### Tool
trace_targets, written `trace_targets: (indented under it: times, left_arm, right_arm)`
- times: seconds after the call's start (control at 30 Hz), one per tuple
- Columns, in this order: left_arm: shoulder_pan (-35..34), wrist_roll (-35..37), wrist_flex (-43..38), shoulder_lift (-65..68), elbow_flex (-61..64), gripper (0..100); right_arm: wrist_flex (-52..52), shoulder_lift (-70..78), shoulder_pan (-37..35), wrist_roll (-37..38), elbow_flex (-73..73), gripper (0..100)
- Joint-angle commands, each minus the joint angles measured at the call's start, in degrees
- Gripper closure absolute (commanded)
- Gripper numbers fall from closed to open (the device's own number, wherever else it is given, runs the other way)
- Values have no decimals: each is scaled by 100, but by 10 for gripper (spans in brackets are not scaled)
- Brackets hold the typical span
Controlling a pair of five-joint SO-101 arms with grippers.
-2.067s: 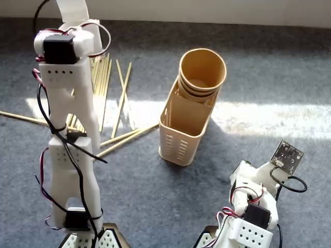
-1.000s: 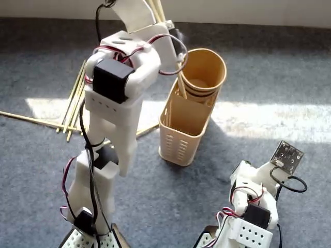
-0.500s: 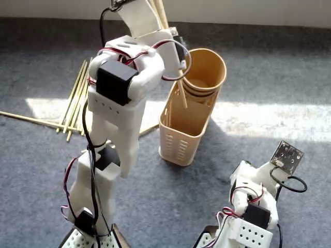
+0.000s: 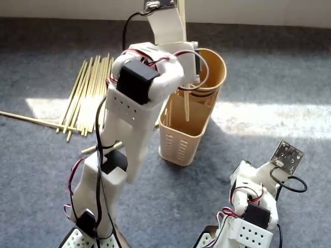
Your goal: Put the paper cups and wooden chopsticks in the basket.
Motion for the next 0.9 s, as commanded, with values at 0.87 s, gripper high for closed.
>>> trace_targets:
  times: [0.87]
  left_arm:
    - [48,-88,26,-251,48,870]
  right_arm:
    - [-101,-66,-57,53,462,670]
